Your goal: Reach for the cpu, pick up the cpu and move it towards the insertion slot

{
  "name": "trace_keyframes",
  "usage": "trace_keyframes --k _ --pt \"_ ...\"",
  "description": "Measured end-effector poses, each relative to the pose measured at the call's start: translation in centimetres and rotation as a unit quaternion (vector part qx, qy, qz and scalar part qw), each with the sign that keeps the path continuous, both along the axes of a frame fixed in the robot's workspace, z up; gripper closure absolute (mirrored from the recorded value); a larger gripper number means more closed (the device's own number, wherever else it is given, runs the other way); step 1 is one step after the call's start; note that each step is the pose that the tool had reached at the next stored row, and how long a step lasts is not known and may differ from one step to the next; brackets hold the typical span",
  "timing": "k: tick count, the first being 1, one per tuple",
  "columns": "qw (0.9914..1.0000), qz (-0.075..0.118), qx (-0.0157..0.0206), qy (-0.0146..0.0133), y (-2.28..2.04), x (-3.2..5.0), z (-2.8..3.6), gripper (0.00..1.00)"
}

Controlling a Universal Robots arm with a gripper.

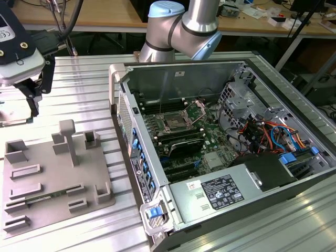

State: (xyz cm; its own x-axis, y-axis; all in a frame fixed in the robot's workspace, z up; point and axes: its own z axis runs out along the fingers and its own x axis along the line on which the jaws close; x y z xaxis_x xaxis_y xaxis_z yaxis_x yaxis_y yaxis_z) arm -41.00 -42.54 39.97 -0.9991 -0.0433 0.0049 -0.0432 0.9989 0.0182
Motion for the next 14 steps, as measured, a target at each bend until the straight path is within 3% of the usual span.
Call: trace_keyframes --k 5,9,14 --pt "1.00000 0.000 0.0000 -0.0002 0.00 0.41 -0.02 0.45" --pt "1.00000 0.000 0.0001 -0.0030 0.01 0.43 0.26 0.45" --pt "1.00000 0.000 0.0000 -0.0031 0.01 1.66 0.26 0.45"
